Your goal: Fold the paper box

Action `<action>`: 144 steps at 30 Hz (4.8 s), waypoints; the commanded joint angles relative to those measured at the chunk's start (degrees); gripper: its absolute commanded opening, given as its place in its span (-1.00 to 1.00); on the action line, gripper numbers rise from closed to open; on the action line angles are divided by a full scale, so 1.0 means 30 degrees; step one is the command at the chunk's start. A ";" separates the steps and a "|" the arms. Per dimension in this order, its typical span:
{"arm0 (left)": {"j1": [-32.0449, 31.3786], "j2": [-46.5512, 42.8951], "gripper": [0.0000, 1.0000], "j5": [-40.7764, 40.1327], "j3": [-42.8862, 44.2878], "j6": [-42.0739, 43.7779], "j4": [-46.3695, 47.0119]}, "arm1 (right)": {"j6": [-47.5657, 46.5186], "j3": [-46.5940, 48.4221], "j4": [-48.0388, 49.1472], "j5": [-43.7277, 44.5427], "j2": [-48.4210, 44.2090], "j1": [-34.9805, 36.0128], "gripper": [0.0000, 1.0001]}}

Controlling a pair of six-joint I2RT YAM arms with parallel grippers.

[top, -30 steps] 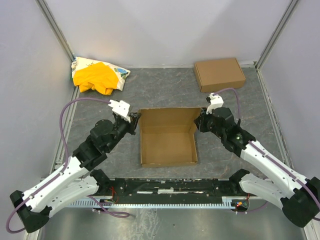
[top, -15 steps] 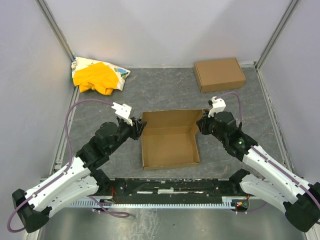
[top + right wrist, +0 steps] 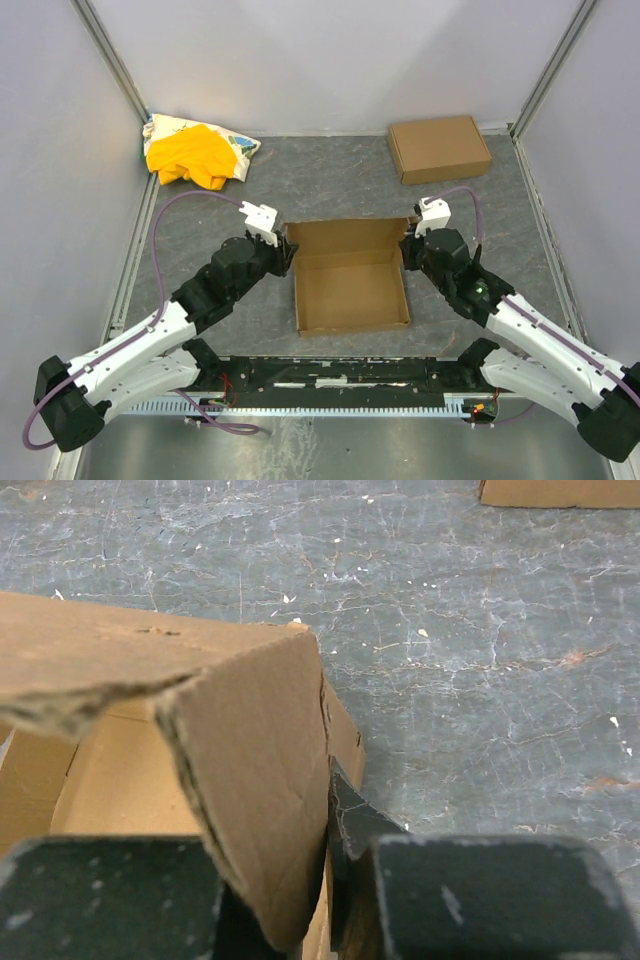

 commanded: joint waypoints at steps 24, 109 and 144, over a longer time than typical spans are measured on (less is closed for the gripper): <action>-0.0050 -0.2728 -0.44 0.0699 -0.1761 -0.3623 -0.0521 | 0.2158 -0.3404 0.1074 0.2413 -0.3814 0.3027 -0.74; -0.0433 -0.3954 -0.32 0.1517 -0.2304 -0.6528 -0.1857 | 0.4617 -0.2100 0.0268 0.3375 -0.1298 0.5348 -0.81; -0.0568 -0.5737 -0.18 0.2463 -0.3131 -0.6479 -0.4433 | 0.5897 -0.5505 0.1262 1.1026 -0.3320 0.7829 -0.88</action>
